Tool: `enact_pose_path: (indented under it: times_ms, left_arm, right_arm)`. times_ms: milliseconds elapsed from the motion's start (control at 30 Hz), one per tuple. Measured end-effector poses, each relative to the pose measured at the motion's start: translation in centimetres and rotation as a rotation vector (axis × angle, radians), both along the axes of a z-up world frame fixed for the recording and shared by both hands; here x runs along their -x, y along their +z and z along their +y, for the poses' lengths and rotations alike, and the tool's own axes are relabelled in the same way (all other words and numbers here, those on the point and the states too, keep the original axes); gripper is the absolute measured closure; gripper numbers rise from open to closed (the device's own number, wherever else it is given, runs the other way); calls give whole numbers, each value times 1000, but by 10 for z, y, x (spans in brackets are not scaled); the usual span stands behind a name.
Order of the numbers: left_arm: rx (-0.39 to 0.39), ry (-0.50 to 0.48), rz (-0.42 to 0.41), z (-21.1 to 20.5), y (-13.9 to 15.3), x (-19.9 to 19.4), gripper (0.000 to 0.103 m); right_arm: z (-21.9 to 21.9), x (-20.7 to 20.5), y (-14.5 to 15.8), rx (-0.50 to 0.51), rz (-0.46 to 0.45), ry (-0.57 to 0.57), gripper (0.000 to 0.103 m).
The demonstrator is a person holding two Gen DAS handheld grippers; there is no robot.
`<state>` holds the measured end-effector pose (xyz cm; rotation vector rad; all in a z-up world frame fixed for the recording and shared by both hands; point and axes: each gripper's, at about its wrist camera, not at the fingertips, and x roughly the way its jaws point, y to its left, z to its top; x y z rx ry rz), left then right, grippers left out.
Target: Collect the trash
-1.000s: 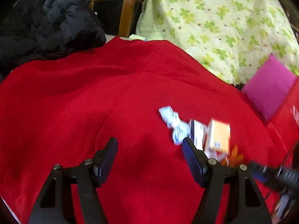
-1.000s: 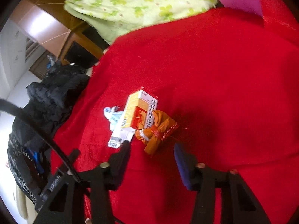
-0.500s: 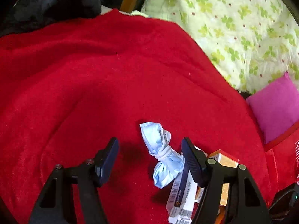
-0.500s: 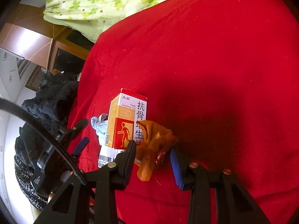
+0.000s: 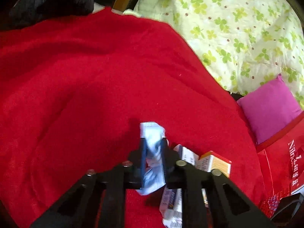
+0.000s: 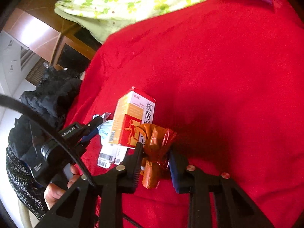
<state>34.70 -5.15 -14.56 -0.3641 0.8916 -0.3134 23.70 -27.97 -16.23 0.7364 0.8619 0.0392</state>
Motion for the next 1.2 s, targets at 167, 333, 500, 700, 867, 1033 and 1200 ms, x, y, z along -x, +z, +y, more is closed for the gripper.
enact_pose_path:
  times_ms: [167,333,500,700,867,1033,1200]
  left_arm:
    - [-13,-15,-114,13,36,40,90]
    - [-48,-46,-211,14,63,89,90]
    - [-63,-70,-237,11,68,142,89]
    - [-133,-121,-289,-2,84,202,89]
    - [-203,-146,-361,-10,106,240,89]
    - [-267,-136,-425,-13,128,268,89]
    - [-320,-116,-482,-16,148,283,89]
  right_arm:
    - [-7,33,27,39,-61,-15,74]
    - [-8,69,53,73,-107,-10,74]
    - [-9,110,81,122,-157,-1,74]
    - [-13,159,110,177,-227,11,74]
    - [-17,197,127,186,-275,15,74]
    - [-20,224,143,169,-324,20,74]
    - [-15,239,158,167,-377,38,74]
